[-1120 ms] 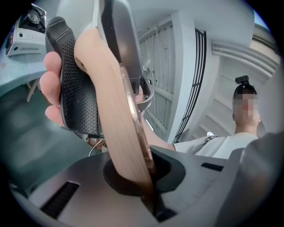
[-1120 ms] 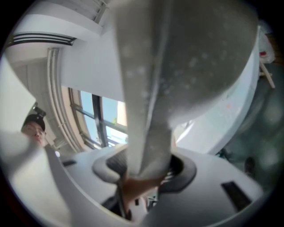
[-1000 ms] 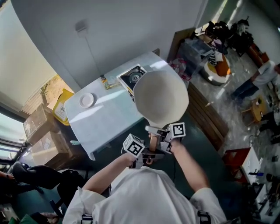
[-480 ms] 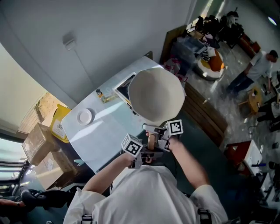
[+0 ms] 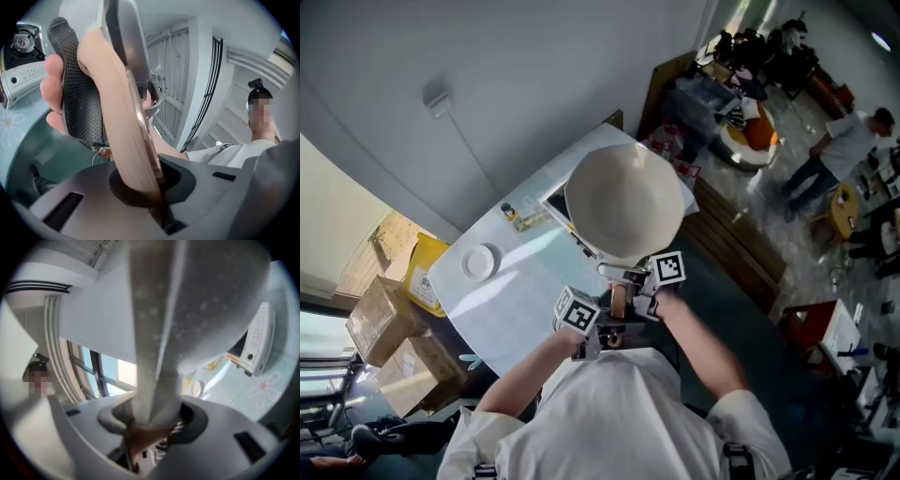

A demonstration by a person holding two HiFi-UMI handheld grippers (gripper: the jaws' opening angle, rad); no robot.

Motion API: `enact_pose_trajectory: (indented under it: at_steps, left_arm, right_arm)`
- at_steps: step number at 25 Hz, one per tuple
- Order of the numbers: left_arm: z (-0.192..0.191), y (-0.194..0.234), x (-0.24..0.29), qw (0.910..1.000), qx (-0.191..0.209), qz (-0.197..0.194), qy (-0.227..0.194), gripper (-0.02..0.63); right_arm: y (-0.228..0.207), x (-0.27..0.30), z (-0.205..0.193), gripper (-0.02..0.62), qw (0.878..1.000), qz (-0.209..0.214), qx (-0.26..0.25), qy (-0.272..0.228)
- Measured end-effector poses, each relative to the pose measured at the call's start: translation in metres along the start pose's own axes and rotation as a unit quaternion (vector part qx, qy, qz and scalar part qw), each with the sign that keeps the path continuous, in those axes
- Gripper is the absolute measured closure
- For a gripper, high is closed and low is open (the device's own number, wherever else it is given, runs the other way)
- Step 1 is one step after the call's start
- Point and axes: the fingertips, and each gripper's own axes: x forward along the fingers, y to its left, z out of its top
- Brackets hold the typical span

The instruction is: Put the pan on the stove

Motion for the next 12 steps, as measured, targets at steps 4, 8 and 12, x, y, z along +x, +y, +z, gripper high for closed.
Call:
enact_pose_trajectory:
  at_steps: [4, 8, 12]
  left_arm:
    - [0.018, 0.011, 0.003, 0.9999, -0.005, 0.008, -0.009, 0.584]
    - [0.038, 0.027, 0.009, 0.9995, -0.001, 0.021, -0.025, 0.584]
    - [0.067, 0.041, 0.018, 0.9983, 0.002, 0.028, -0.051, 0.584]
  right_arm:
    - [-0.007, 0.001, 0.015, 0.393, 1.0, 0.007, 0.011, 0.016]
    - [-0.015, -0.001, 0.033, 0.394, 0.999, 0.013, 0.003, 0.041]
    - [-0.023, -0.005, 0.055, 0.394, 0.997, 0.013, -0.005, 0.074]
